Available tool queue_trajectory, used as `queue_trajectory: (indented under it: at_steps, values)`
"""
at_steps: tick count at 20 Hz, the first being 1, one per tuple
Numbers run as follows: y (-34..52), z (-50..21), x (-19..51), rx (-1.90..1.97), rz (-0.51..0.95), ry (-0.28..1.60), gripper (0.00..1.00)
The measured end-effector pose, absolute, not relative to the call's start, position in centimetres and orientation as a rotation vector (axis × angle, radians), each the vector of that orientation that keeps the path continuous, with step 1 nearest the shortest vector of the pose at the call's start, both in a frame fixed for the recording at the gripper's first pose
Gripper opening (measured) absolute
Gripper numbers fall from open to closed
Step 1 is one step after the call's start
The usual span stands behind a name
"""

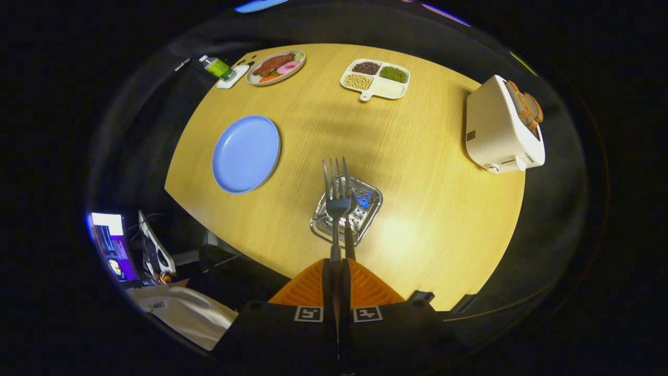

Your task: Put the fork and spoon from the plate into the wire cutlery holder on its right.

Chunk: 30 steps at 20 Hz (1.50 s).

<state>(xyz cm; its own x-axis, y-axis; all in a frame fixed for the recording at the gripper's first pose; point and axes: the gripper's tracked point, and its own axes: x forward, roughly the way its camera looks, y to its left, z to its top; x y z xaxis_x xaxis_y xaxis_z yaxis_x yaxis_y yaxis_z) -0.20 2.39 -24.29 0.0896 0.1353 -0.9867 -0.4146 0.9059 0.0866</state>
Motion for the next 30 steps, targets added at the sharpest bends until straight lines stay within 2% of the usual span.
queue_trajectory:
  at_steps: [10,13,17,20,23,24,26,30]
  values:
    - [0.7,-26.7,-0.7,-0.392,0.511,1.717,0.06]
    - [0.5,-27.2,0.0,-0.374,0.499,1.737,0.07]
    - [0.4,-27.3,0.6,-0.353,0.487,1.743,0.12]
    - [0.3,-27.1,1.0,-0.333,0.487,1.712,0.41]
    - [1.0,-26.1,1.2,-0.266,0.503,1.654,0.80]
    - [1.2,-25.7,1.2,-0.238,0.505,1.629,0.87]
    - [1.7,-24.7,1.4,-0.190,0.502,1.568,1.00]
    - [2.4,-21.9,1.8,-0.151,0.518,1.391,1.00]
